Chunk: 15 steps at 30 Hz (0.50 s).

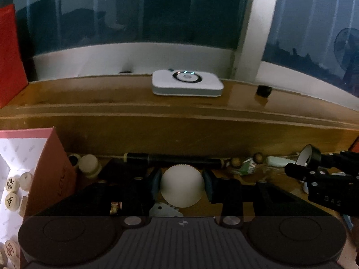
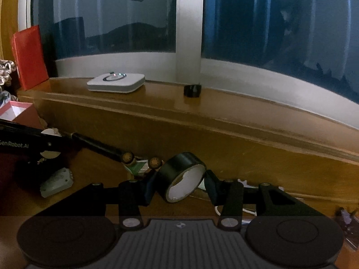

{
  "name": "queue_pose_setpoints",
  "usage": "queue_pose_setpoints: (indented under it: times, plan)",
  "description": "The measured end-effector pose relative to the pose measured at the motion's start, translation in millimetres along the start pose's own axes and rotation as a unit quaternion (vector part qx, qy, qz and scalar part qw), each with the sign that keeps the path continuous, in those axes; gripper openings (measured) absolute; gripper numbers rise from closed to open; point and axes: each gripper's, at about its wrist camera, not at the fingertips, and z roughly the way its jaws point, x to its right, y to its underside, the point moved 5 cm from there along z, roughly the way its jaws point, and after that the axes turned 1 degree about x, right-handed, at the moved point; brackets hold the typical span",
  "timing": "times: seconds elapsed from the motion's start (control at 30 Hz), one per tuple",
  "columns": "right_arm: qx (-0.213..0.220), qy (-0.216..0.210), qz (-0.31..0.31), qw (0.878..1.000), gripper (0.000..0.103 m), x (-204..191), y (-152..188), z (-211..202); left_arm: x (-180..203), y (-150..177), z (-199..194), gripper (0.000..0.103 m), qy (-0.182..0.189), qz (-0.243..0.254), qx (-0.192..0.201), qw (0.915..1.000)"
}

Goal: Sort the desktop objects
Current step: 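Carry the ball and tape roll in both tools over to the cardboard box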

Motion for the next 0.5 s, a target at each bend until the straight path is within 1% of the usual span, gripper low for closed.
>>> queue_pose_setpoints:
  times: [0.5]
  plan:
    - [0.026,0.044,0.029,0.998,0.048,13,13,-60,34,5,-38,0.040,0.035,0.037,0.024,0.9984]
